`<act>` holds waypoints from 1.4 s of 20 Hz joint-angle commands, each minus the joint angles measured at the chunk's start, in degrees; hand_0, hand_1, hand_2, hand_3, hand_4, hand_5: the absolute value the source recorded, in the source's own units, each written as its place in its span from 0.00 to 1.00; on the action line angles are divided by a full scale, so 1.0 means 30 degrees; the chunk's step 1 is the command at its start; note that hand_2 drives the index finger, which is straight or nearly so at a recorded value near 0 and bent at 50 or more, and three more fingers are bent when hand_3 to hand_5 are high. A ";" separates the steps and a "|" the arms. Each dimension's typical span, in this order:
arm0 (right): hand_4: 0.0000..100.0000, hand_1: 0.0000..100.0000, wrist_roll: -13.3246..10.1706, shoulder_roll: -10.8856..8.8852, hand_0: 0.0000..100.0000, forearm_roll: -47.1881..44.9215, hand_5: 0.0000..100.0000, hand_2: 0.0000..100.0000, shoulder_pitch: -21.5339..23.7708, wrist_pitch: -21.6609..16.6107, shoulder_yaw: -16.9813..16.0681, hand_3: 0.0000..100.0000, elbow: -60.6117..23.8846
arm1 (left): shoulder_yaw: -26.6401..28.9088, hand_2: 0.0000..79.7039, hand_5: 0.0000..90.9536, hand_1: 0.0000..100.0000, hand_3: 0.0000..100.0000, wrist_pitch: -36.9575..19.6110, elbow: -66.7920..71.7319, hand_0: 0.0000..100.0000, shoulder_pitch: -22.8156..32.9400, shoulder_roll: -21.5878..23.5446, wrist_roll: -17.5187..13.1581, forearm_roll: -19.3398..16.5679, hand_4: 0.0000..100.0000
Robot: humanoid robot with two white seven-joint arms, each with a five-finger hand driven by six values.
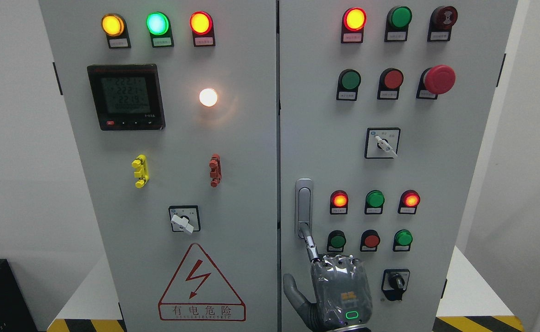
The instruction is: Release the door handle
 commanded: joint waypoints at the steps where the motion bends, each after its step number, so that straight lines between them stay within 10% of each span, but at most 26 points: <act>1: 1.00 0.31 0.0015 0.0007 0.41 -0.0026 0.98 0.00 0.0151 0.0023 -0.0045 1.00 0.0156 | -0.0410 0.03 0.00 0.00 0.10 0.0000 -0.0381 0.00 0.0000 0.0000 0.0001 0.0000 0.01; 28: 1.00 0.31 0.0073 0.0007 0.43 -0.0114 0.98 0.03 0.0650 -0.0035 -0.0104 1.00 0.0302 | -0.0410 0.03 0.00 0.00 0.09 0.0000 -0.0381 0.00 0.0000 0.0000 0.0001 0.0000 0.01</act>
